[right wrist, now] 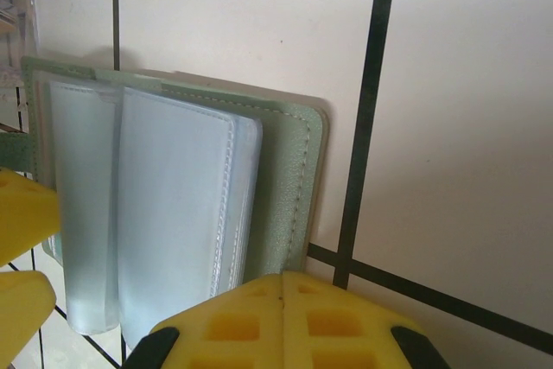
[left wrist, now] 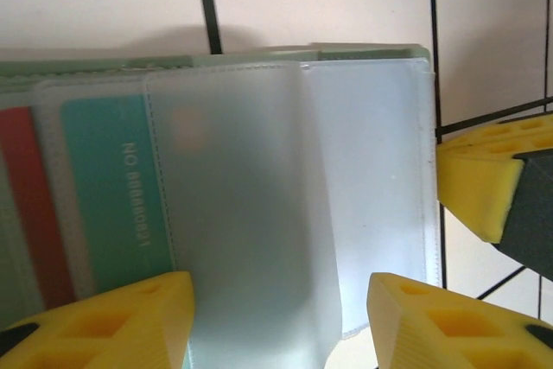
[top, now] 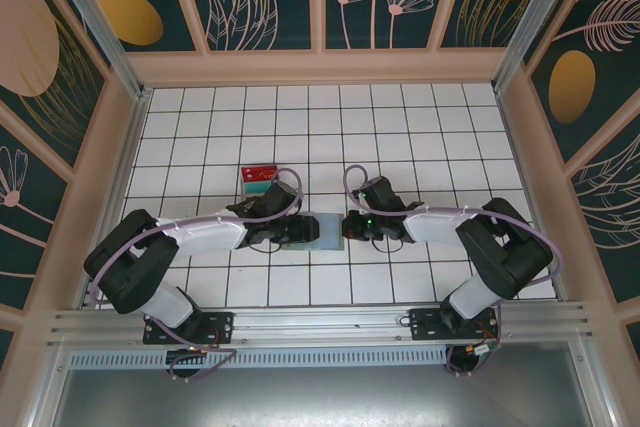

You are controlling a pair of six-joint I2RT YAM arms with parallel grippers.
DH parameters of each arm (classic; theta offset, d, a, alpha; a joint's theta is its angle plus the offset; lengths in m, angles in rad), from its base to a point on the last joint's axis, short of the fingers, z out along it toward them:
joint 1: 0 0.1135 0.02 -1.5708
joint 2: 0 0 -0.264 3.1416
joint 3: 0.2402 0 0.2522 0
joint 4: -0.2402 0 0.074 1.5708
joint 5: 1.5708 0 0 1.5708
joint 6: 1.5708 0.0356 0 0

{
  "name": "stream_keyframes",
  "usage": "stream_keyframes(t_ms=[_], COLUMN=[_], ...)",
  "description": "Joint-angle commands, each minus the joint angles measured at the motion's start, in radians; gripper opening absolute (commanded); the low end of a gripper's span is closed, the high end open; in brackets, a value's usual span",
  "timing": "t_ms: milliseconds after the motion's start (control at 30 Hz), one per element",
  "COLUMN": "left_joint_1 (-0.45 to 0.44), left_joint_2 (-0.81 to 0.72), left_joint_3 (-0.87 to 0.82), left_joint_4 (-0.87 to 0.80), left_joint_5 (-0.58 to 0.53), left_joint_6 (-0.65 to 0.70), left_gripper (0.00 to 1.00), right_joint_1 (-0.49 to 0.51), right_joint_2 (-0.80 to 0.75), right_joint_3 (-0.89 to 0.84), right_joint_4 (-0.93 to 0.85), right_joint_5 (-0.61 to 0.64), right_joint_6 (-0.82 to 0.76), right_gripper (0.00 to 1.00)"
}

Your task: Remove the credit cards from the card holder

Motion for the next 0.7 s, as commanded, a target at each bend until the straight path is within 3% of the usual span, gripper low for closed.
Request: stream_keyframes(t_ms=[0,500,667], left_joint_1=[-0.003,-0.003,-0.003], left_joint_2=[-0.039,-0.044,-0.042], left_joint_3=[0.024,0.021,0.018], left_joint_4=[-0.068,-0.087,-0.093], left_joint_5=[-0.078,-0.086,-0.100], left_joint_6=[0.024,0.037,0.040], left_gripper=[0.57,0.56,0.48], right_joint_1=[0.012,0.012,0.014], right_joint_2=[0.035,0.031,0.011], right_joint_3=[-0.005,-0.004,0.006], right_joint_4=[-0.069,-0.072,-0.086], right_joint_5=[0.023,0.017,0.022], right_joint_6=[-0.006,-0.004,-0.004], right_gripper=[0.00,0.00,0.00])
